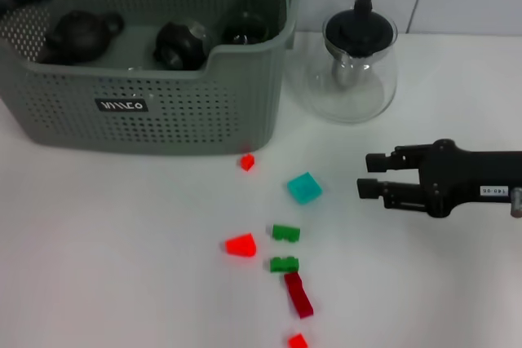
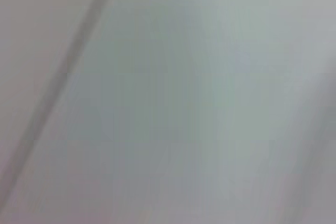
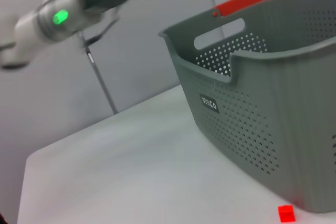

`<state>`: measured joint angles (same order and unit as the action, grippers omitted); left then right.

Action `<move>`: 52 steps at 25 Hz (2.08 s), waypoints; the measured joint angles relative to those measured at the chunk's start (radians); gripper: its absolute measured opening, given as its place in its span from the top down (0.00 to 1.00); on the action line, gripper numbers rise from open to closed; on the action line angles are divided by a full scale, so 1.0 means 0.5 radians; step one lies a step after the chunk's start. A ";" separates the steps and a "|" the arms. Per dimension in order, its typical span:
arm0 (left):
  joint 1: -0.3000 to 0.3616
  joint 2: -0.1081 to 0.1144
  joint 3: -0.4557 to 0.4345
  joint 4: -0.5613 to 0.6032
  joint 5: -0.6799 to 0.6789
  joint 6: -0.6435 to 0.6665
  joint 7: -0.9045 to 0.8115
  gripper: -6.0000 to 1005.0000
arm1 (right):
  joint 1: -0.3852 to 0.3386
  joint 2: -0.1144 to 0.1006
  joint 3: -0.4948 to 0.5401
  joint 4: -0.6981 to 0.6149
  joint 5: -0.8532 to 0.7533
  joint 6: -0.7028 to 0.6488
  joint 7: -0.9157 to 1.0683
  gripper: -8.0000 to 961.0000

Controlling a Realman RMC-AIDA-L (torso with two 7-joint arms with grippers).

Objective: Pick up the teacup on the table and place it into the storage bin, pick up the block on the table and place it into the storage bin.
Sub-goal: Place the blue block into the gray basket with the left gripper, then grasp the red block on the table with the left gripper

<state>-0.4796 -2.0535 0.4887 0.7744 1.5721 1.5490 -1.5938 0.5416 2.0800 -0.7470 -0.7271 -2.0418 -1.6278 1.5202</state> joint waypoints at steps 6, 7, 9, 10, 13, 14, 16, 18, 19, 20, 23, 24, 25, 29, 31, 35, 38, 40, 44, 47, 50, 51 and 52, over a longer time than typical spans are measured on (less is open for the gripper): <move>0.318 -0.097 -0.016 -0.240 0.290 0.433 0.856 0.20 | -0.001 0.005 0.000 0.000 0.000 0.006 0.000 0.46; 0.355 -0.120 -0.013 -0.296 0.377 0.416 0.997 0.20 | 0.000 0.005 0.000 0.000 -0.001 0.007 0.000 0.46; 0.420 -0.169 -0.008 -0.413 0.530 0.386 1.276 0.19 | 0.001 0.007 0.000 0.000 -0.002 0.007 0.000 0.46; 0.443 -0.193 -0.007 -0.457 0.594 0.361 1.410 0.19 | 0.001 0.008 0.000 0.000 -0.002 0.007 0.001 0.46; 0.462 -0.231 -0.003 -0.599 0.734 0.258 1.691 0.21 | 0.001 0.009 0.000 0.000 -0.002 0.007 0.003 0.46; 0.445 -0.231 -0.001 -0.667 0.766 0.209 1.759 0.21 | 0.001 0.009 0.000 0.000 -0.001 0.007 0.003 0.46; 0.403 -0.226 0.011 -0.765 0.792 0.099 1.809 0.25 | -0.001 0.009 0.000 0.000 -0.001 0.005 0.003 0.46; 0.349 -0.227 0.049 -0.828 0.804 -0.038 1.826 0.29 | -0.005 0.010 0.000 0.000 -0.001 0.005 0.003 0.46; 0.325 -0.228 0.068 -0.845 0.806 -0.085 1.830 0.31 | -0.006 0.009 0.000 0.000 -0.002 0.004 0.003 0.46; 0.289 -0.231 0.107 -0.877 0.811 -0.167 1.835 0.33 | -0.009 0.009 0.000 0.001 -0.002 0.004 0.003 0.46; 0.194 -0.231 0.185 -0.965 0.823 -0.330 1.854 0.40 | -0.020 0.009 0.000 0.002 -0.001 0.000 0.003 0.46; 0.185 -0.231 0.190 -0.971 0.823 -0.343 1.857 0.42 | -0.021 0.009 0.000 0.002 -0.001 -0.002 0.003 0.46; 0.176 -0.231 0.197 -0.978 0.825 -0.357 1.859 0.45 | -0.023 0.008 0.000 0.003 -0.001 -0.004 0.003 0.46; 0.133 -0.238 0.227 -1.012 0.830 -0.432 1.867 0.44 | -0.026 0.007 0.000 0.003 0.000 -0.003 0.003 0.46; 0.120 -0.239 0.228 -1.028 0.829 -0.462 1.874 0.44 | -0.026 0.006 0.000 0.003 0.000 -0.001 0.003 0.46; 0.114 -0.240 0.216 -1.059 0.821 -0.486 1.970 0.44 | -0.026 0.006 0.000 0.003 0.000 0.002 0.003 0.46; 0.108 -0.240 0.211 -1.079 0.821 -0.526 2.002 0.44 | -0.028 0.006 0.000 0.003 0.000 0.003 0.003 0.46; 0.103 -0.240 0.209 -1.086 0.819 -0.550 2.003 0.44 | -0.028 0.006 0.000 0.003 0.000 0.003 0.003 0.46; 0.098 -0.242 0.207 -1.088 0.813 -0.581 2.004 0.44 | -0.028 0.006 0.000 0.005 0.000 0.006 0.003 0.46; 0.097 -0.243 0.206 -1.090 0.777 -0.574 2.006 0.44 | -0.028 0.006 0.000 0.006 0.000 0.007 0.003 0.46; 0.099 -0.243 0.209 -1.091 0.762 -0.572 2.008 0.44 | -0.028 0.006 0.000 0.008 -0.001 0.007 0.003 0.46; 0.101 -0.243 0.209 -1.092 0.762 -0.572 2.008 0.44 | -0.028 0.004 0.000 0.012 -0.002 0.007 0.003 0.46; 0.105 -0.243 0.209 -1.092 0.762 -0.569 2.008 0.44 | -0.028 0.002 0.000 0.019 -0.002 0.007 0.003 0.46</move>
<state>-0.4271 -2.1751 0.5932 0.2286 1.9530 1.2644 -0.5898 0.5277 2.0809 -0.7470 -0.7176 -2.0427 -1.6244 1.5217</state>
